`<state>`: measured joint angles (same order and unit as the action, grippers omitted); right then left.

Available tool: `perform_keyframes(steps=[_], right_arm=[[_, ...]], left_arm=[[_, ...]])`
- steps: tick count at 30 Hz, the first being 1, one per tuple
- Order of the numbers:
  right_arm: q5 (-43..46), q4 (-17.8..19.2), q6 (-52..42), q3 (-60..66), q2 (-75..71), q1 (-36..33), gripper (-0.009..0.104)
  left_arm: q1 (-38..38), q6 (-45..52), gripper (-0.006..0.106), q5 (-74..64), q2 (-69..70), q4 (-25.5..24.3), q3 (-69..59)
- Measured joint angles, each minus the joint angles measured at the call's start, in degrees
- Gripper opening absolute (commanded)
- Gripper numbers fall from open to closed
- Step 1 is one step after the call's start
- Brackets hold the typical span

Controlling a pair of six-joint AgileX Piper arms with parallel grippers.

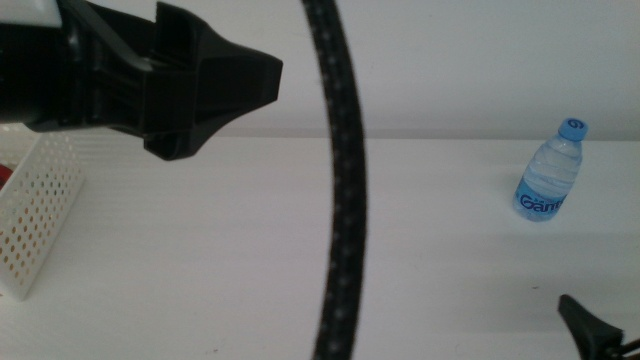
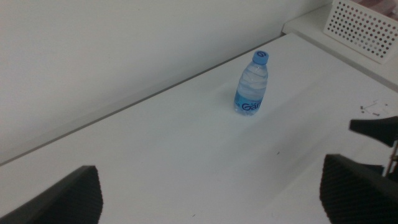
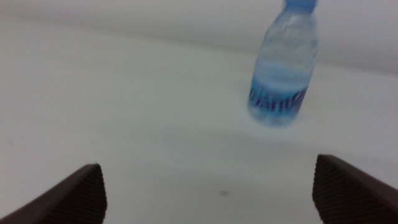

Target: Use arms to grab the bottles and put them into the dustbin to the left of the table.

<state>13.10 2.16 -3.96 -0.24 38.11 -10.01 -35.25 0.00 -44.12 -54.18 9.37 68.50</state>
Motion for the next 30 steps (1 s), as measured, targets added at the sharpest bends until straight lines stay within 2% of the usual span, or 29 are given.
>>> perform_keyframes(steps=[11, 21, 26, 30], right_arm=[[20.36, 0.12, -0.27, 0.0, 18.81, -0.28, 0.088], [36.62, 0.12, -5.75, 0.0, 34.97, -0.28, 0.088], [44.11, -0.71, -7.09, 0.12, 40.13, -0.28, 0.088], [46.47, -2.49, -8.41, 0.12, 41.74, 0.37, 0.088]], left_arm=[[0.0, 0.0, 0.094, 0.0, 0.0, 0.0, 0.0], [0.0, 0.0, 0.094, 0.0, 0.0, 0.0, 0.0], [0.0, 0.0, 0.094, 0.0, 0.0, 0.0, 0.0], [0.0, 0.0, 0.094, 0.0, 0.0, 0.0, 0.0]])
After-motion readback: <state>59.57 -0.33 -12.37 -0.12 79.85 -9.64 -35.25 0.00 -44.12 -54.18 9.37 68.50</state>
